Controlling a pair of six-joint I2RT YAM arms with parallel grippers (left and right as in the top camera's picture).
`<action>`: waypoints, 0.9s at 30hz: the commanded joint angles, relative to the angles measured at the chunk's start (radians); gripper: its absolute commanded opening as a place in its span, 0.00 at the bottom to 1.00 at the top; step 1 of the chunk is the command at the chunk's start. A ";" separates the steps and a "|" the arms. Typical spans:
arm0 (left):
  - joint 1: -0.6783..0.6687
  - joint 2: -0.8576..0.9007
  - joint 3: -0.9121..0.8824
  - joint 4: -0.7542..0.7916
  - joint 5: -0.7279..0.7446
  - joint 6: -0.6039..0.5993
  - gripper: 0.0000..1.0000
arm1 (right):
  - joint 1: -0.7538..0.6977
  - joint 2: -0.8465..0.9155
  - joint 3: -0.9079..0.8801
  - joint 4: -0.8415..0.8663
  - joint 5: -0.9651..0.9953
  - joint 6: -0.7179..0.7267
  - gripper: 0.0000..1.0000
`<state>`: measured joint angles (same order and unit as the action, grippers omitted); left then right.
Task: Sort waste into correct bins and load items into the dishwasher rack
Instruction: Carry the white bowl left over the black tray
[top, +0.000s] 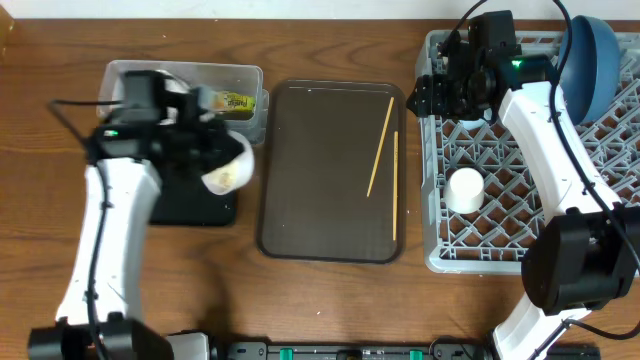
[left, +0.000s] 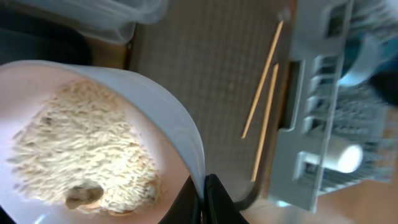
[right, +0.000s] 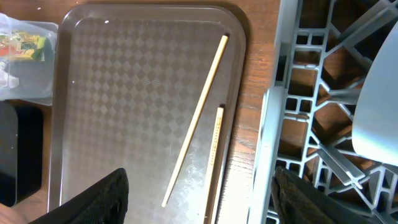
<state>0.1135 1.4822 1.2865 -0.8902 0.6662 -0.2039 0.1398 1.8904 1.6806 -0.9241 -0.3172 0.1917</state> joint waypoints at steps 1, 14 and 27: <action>0.128 0.054 -0.016 -0.006 0.281 0.134 0.06 | 0.003 -0.019 0.007 -0.003 0.003 -0.018 0.72; 0.435 0.329 -0.017 -0.006 0.832 0.246 0.06 | 0.003 -0.019 0.007 -0.011 0.003 -0.017 0.73; 0.479 0.465 -0.017 -0.045 0.907 0.222 0.06 | 0.004 -0.019 0.007 -0.020 0.003 -0.018 0.73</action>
<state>0.5865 1.9457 1.2728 -0.9318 1.5223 0.0082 0.1398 1.8904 1.6806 -0.9424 -0.3172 0.1894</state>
